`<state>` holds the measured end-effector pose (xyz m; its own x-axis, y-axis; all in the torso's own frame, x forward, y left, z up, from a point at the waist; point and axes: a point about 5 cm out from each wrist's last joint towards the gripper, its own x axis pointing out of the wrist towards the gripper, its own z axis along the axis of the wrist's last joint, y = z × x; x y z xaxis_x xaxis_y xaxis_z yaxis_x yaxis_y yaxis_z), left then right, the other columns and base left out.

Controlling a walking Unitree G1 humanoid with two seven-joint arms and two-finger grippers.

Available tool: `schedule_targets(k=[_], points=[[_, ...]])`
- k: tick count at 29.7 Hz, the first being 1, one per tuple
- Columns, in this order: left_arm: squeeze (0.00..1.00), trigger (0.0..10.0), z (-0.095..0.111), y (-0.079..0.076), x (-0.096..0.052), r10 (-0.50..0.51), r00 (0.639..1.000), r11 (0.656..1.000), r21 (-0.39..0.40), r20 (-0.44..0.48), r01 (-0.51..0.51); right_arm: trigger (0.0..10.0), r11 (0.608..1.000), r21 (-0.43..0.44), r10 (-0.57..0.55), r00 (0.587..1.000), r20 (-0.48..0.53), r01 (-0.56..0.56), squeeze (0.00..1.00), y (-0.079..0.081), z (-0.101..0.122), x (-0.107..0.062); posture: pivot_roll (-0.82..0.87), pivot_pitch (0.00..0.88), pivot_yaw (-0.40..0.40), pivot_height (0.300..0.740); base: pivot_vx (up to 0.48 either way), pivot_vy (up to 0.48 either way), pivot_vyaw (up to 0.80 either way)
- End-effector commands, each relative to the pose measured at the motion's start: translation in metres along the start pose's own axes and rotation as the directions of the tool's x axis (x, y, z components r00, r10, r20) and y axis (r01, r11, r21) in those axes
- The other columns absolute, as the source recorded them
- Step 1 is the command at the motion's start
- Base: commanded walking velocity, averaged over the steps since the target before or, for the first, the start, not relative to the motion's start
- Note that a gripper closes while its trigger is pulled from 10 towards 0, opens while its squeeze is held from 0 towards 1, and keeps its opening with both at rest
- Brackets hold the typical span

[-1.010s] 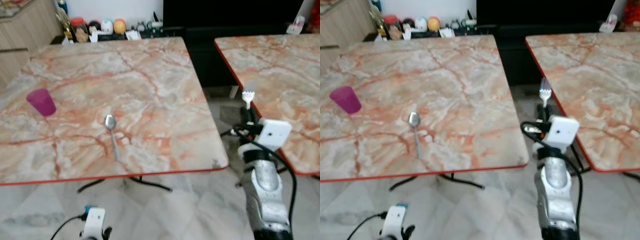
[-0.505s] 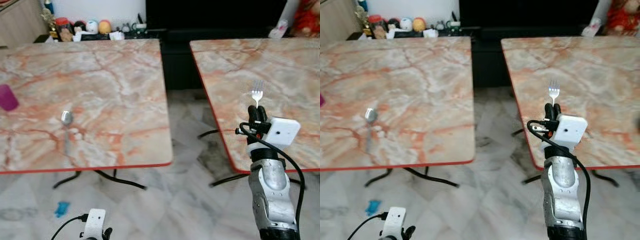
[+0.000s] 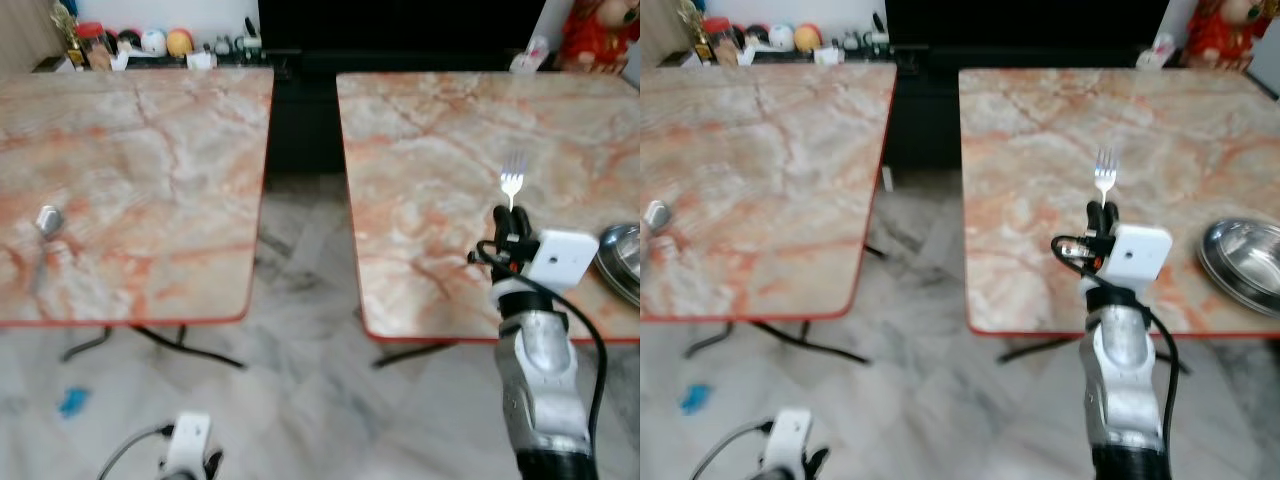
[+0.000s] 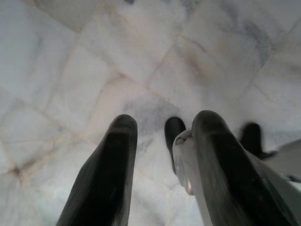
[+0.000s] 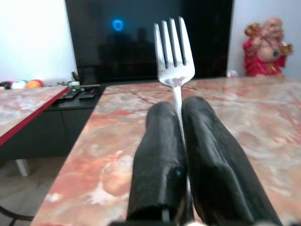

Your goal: Setting the table

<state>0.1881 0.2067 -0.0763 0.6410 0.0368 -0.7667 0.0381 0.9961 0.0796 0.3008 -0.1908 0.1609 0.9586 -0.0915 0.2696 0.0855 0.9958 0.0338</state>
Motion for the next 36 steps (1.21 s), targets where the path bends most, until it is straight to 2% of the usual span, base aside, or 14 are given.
schedule_targets(k=[1,30,36], points=[[0.00,10.0,-0.0019,0.0003,-0.0004,-0.001,1.000,1.000,0.001,-0.006,0.001,10.0,1.000,-0.006,-0.023,1.000,0.005,0.023,0.00,-0.0071,0.0020,-0.0001,-0.05,0.097,0.010,0.740,0.000,-0.420,0.00],[0.00,10.0,-0.0033,0.0023,-0.0010,0.001,1.000,1.000,0.005,-0.011,-0.001,10.0,0.999,-0.024,-0.035,0.999,0.002,0.035,0.00,-0.0133,0.0026,0.0013,-0.04,0.073,0.008,0.740,0.000,-0.415,0.00],[0.00,10.0,-0.0030,0.0032,-0.0010,0.006,1.000,1.000,-0.001,-0.010,-0.006,10.0,0.999,-0.026,-0.038,0.999,0.003,0.038,0.00,-0.0135,0.0030,0.0020,-0.04,0.081,0.011,0.740,0.000,-0.104,0.00]])
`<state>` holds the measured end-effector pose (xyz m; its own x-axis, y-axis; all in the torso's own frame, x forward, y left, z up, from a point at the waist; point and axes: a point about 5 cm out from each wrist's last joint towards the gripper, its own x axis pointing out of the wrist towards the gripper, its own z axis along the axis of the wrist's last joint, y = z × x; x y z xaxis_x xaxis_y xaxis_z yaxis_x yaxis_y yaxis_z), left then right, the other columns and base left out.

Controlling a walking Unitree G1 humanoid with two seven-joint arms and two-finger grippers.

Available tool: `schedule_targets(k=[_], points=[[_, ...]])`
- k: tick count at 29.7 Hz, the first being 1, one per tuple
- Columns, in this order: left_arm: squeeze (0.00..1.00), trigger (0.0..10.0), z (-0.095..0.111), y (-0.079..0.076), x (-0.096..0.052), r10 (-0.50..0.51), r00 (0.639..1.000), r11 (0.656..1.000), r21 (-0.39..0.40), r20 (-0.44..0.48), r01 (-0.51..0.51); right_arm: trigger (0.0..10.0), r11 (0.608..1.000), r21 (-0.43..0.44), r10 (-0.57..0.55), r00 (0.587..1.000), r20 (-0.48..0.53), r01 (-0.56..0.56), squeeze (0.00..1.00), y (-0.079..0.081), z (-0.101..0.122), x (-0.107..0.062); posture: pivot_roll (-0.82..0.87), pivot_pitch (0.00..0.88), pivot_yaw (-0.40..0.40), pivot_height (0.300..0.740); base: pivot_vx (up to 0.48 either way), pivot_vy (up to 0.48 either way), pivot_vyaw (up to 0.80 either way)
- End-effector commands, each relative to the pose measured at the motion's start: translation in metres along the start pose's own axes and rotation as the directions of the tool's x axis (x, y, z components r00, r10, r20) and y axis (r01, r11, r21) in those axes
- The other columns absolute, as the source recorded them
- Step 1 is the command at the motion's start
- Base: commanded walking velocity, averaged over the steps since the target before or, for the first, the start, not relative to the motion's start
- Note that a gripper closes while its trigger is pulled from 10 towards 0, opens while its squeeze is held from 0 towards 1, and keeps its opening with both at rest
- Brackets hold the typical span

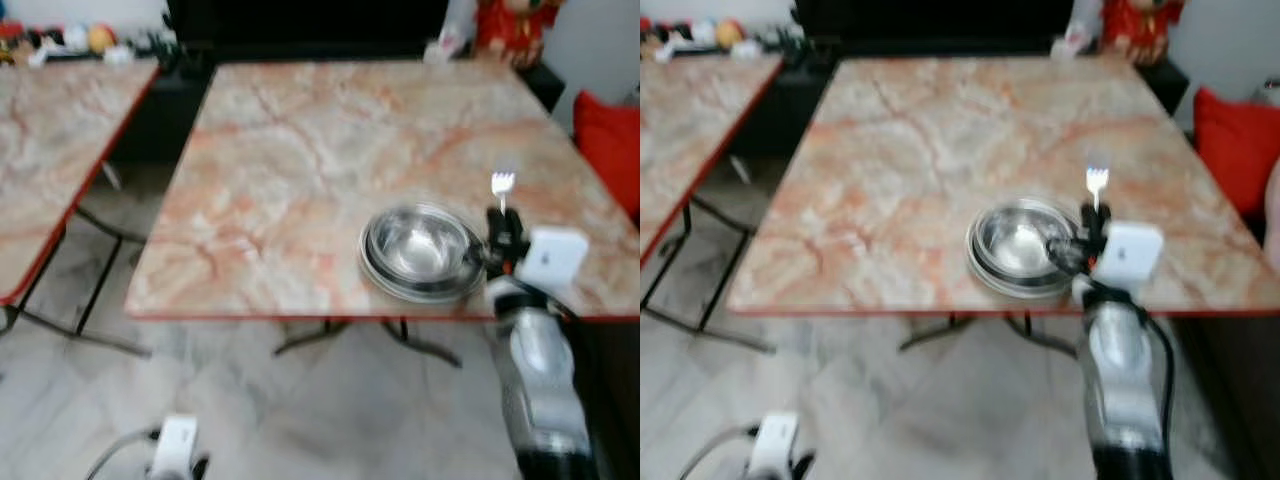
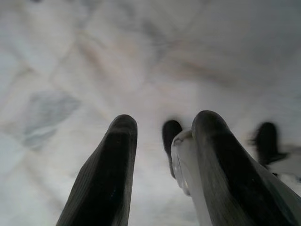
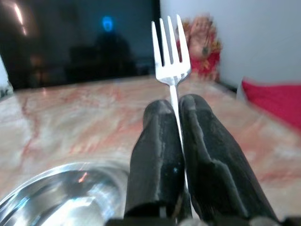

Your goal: Setting the table

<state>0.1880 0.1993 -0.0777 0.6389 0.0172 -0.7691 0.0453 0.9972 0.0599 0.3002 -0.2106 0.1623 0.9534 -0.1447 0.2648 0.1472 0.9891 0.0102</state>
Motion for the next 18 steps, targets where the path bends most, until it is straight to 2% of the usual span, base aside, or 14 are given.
schedule_targets(k=[1,18], points=[[0.00,10.0,-0.0025,0.0107,-0.0019,0.026,1.000,1.000,0.005,-0.008,-0.026,10.0,1.000,0.013,0.016,1.000,0.006,-0.016,0.00,0.0063,0.0016,0.0001,-0.04,0.081,0.011,0.740,0.000,0.000,0.00],[0.00,10.0,-0.0025,0.0146,-0.0025,0.035,0.999,0.999,-0.016,-0.006,-0.035,10.0,1.000,-0.001,0.001,1.000,0.016,-0.001,0.00,0.0013,0.0065,0.0018,-0.04,0.094,0.014,0.740,0.000,0.000,0.00]])
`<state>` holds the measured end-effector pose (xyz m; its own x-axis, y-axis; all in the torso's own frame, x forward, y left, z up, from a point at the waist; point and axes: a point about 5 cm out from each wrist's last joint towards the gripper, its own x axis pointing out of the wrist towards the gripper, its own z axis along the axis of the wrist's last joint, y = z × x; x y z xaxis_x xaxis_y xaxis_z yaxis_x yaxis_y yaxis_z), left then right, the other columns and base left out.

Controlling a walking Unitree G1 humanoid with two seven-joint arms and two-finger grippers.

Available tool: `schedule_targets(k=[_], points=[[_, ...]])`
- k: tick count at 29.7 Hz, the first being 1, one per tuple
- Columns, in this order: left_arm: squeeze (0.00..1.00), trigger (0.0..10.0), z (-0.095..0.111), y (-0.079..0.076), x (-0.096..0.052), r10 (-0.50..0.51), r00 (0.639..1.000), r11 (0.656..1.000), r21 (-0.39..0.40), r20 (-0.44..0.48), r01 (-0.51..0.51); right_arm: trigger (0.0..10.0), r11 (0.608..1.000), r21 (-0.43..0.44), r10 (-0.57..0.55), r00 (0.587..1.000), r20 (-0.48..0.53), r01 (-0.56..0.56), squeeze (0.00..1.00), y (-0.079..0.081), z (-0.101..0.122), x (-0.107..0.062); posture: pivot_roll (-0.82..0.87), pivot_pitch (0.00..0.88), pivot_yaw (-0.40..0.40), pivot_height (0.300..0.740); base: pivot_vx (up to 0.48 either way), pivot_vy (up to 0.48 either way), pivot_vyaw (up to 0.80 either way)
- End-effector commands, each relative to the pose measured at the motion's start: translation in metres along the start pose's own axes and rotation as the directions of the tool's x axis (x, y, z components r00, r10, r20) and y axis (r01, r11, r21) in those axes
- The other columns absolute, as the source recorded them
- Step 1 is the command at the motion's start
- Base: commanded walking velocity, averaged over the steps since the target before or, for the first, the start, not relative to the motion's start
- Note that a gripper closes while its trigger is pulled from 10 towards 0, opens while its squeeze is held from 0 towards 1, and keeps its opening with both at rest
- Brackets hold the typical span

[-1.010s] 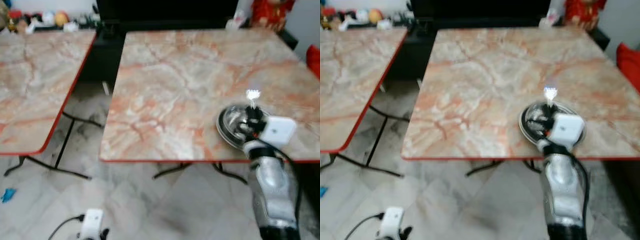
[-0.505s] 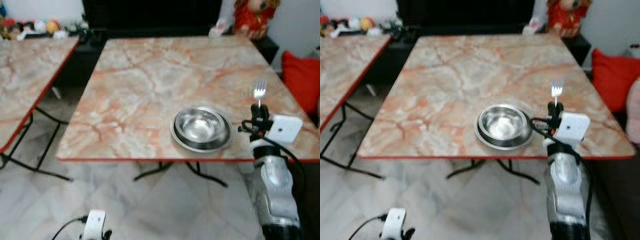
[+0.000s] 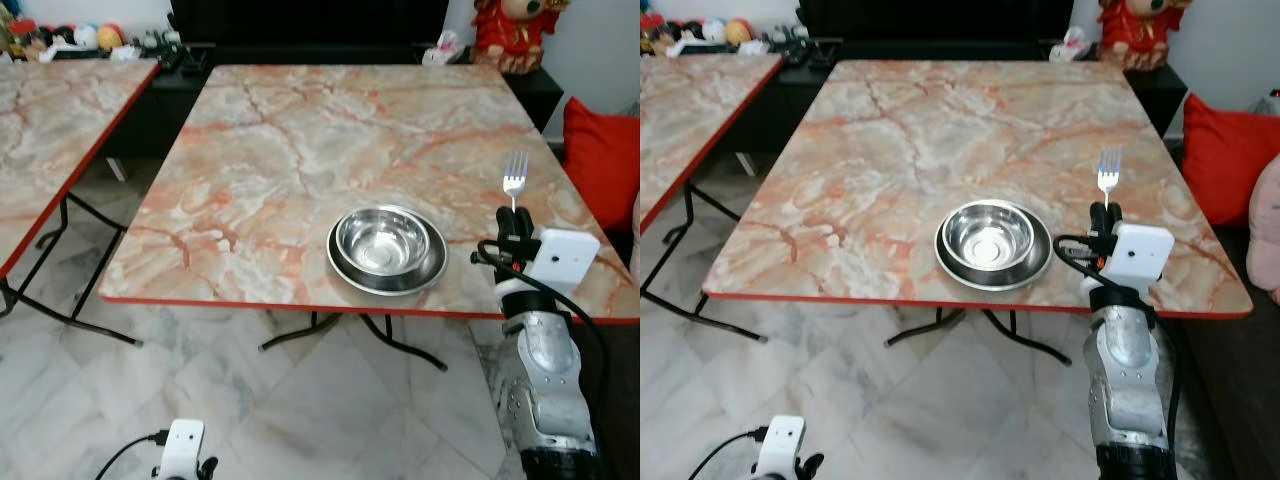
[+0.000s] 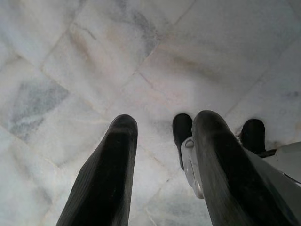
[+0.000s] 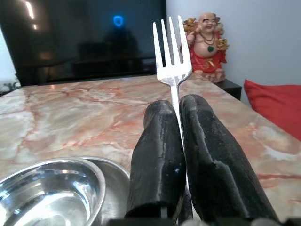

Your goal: Setting the table

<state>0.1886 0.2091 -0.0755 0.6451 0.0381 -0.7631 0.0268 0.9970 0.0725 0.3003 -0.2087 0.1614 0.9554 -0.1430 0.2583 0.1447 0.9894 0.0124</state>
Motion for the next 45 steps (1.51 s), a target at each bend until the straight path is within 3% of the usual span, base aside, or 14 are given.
schedule_targets(k=[1,8,36,45], points=[[0.00,10.0,-0.004,0.005,-0.001,0.015,1.000,1.000,-0.011,-0.014,-0.015,10.0,1.000,-0.005,-0.001,1.000,0.026,0.001,0.00,-0.001,0.008,0.003,-0.04,0.094,0.014,0.740,0.000,0.000,0.00],[0.00,10.0,-0.008,0.008,-0.003,0.026,0.999,1.000,-0.015,-0.024,-0.027,10.0,1.000,-0.009,0.003,0.999,0.036,-0.002,0.00,-0.001,0.011,0.005,-0.04,0.092,0.010,0.740,0.000,0.000,0.00],[0.00,10.0,-0.009,0.008,-0.003,0.027,0.999,0.999,-0.017,-0.030,-0.028,10.0,1.000,-0.004,0.010,1.000,0.023,-0.010,0.00,0.003,0.010,0.005,-0.04,0.093,0.012,0.740,0.302,0.000,0.00],[0.00,10.0,-0.010,0.007,-0.003,0.018,0.999,1.000,-0.019,-0.032,-0.018,10.0,0.999,-0.045,-0.018,1.000,0.021,0.019,0.00,-0.008,0.015,0.008,-0.05,0.098,0.014,0.740,0.000,0.000,0.00]])
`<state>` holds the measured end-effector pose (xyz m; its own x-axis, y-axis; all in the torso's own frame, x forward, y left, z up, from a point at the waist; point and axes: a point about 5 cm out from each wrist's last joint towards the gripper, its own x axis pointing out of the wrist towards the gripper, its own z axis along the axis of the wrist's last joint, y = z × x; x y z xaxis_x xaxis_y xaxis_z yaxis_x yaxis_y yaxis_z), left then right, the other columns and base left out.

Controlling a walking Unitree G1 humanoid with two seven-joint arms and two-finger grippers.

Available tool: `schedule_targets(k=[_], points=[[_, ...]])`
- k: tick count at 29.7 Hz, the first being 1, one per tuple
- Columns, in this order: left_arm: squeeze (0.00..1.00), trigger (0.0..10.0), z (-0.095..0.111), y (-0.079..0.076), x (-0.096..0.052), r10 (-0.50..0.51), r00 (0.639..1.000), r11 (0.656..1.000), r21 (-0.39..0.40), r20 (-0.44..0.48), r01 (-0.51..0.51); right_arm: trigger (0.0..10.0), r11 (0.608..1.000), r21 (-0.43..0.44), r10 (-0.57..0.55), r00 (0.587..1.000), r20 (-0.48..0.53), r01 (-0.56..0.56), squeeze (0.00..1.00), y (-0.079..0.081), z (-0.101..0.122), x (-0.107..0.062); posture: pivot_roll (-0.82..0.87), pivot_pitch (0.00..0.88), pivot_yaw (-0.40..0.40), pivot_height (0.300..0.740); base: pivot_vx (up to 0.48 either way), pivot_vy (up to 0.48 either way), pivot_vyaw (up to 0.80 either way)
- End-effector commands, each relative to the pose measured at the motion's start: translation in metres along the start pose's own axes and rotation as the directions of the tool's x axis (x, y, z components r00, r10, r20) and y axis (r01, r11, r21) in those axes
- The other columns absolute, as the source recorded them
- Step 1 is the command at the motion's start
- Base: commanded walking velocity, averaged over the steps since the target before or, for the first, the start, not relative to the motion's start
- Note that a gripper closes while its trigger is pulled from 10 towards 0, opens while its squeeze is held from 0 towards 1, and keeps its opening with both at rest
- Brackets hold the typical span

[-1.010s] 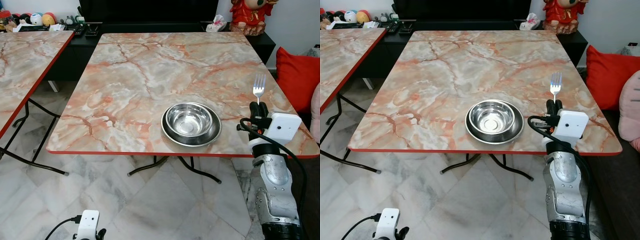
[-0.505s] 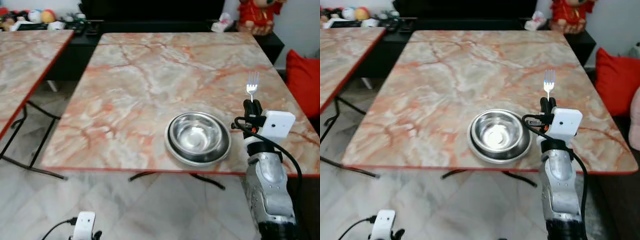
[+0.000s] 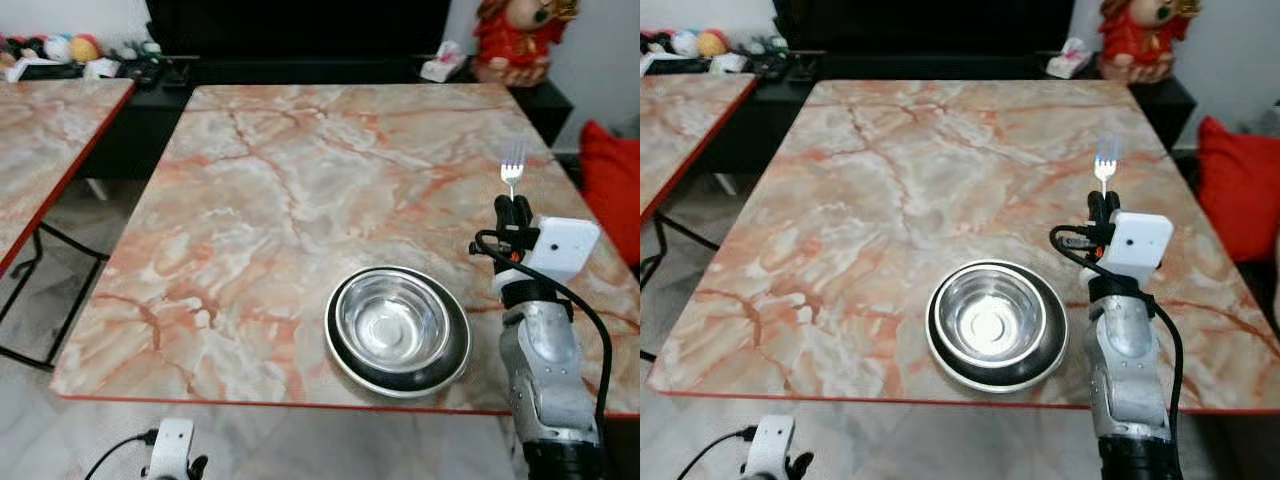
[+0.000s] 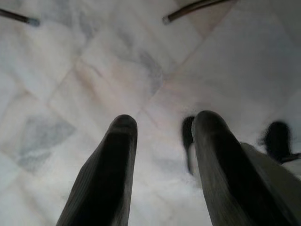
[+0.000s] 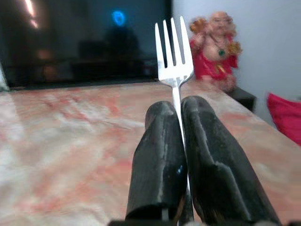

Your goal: Setting the table

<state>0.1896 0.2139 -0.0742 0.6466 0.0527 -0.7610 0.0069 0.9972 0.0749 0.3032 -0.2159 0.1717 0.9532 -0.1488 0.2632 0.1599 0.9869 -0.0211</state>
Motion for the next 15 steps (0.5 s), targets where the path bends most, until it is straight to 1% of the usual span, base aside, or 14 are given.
schedule_targets(k=[1,2,4,5,6,7,8,10,11,12,13,15], points=[[0.00,10.0,-0.011,0.002,-0.003,0.001,0.999,1.000,-0.005,-0.035,-0.001,10.0,0.999,-0.032,-0.037,0.999,-0.018,0.036,0.00,-0.008,0.003,0.003,-0.05,0.100,0.015,0.740,0.000,0.000,0.00],[0.00,10.0,-0.011,0.002,-0.003,0.001,0.999,1.000,-0.005,-0.035,-0.001,10.0,0.999,-0.032,-0.037,0.999,-0.018,0.036,0.00,-0.008,0.003,0.003,-0.05,0.100,0.015,0.740,0.000,0.000,0.00],[0.00,10.0,-0.012,0.001,-0.003,-0.004,0.999,1.000,-0.006,-0.038,0.004,10.0,0.994,-0.087,-0.079,0.991,-0.111,0.070,0.00,-0.021,-0.003,0.006,-0.05,0.104,0.020,0.740,0.000,0.000,0.00],[0.00,10.0,-0.012,0.001,-0.003,-0.004,0.999,1.000,-0.006,-0.038,0.004,10.0,0.994,-0.087,-0.079,0.991,-0.111,0.070,0.00,-0.021,-0.003,0.006,-0.05,0.104,0.020,0.740,0.000,0.000,0.00],[0.00,10.0,-0.012,0.001,-0.003,-0.006,0.999,1.000,-0.006,-0.039,0.006,10.0,0.991,-0.111,-0.098,0.982,-0.160,0.081,0.00,-0.027,-0.007,0.008,-0.05,0.106,0.023,0.740,0.000,0.000,0.00],[0.00,10.0,-0.012,0.001,-0.003,-0.007,0.999,1.000,-0.005,-0.040,0.007,10.0,0.990,-0.111,-0.108,0.977,-0.187,0.088,0.00,-0.030,-0.010,0.008,-0.05,0.105,0.023,0.740,0.000,0.000,0.00],[0.00,10.0,-0.012,0.001,-0.003,-0.009,0.999,1.000,-0.004,-0.042,0.009,10.0,0.991,-0.092,-0.114,0.962,-0.247,0.094,0.00,-0.036,-0.016,0.010,-0.05,0.104,0.024,0.740,0.000,0.000,0.00],[0.00,10.0,-0.012,0.001,-0.003,-0.011,0.999,1.000,-0.002,-0.044,0.011,10.0,0.993,-0.071,-0.113,0.946,-0.302,0.096,0.00,-0.040,-0.021,0.010,-0.05,0.103,0.025,0.740,0.000,0.000,0.00],[0.00,10.0,-0.012,0.001,-0.003,-0.014,0.999,1.000,-0.002,-0.046,0.014,10.0,0.994,-0.056,-0.104,0.931,-0.350,0.090,0.00,-0.041,-0.026,0.010,-0.05,0.102,0.023,0.740,0.000,0.000,0.00],[0.00,10.0,-0.012,0.001,-0.003,-0.014,0.999,1.000,-0.002,-0.046,0.014,10.0,0.994,-0.056,-0.104,0.931,-0.350,0.090,0.00,-0.041,-0.026,0.010,-0.05,0.102,0.023,0.740,0.000,0.000,0.00],[0.00,10.0,-0.012,0.001,-0.003,-0.015,0.999,1.000,-0.003,-0.047,0.015,10.0,0.996,-0.037,-0.086,0.917,-0.390,0.078,0.00,-0.040,-0.030,0.009,-0.05,0.102,0.023,0.740,0.000,0.000,0.00],[0.00,10.0,-0.013,0.001,-0.003,-0.015,0.999,1.000,-0.004,-0.049,0.015,10.0,0.998,-0.031,-0.070,0.905,-0.420,0.062,0.00,-0.038,-0.033,0.008,-0.05,0.102,0.023,0.740,0.000,0.000,0.00]])
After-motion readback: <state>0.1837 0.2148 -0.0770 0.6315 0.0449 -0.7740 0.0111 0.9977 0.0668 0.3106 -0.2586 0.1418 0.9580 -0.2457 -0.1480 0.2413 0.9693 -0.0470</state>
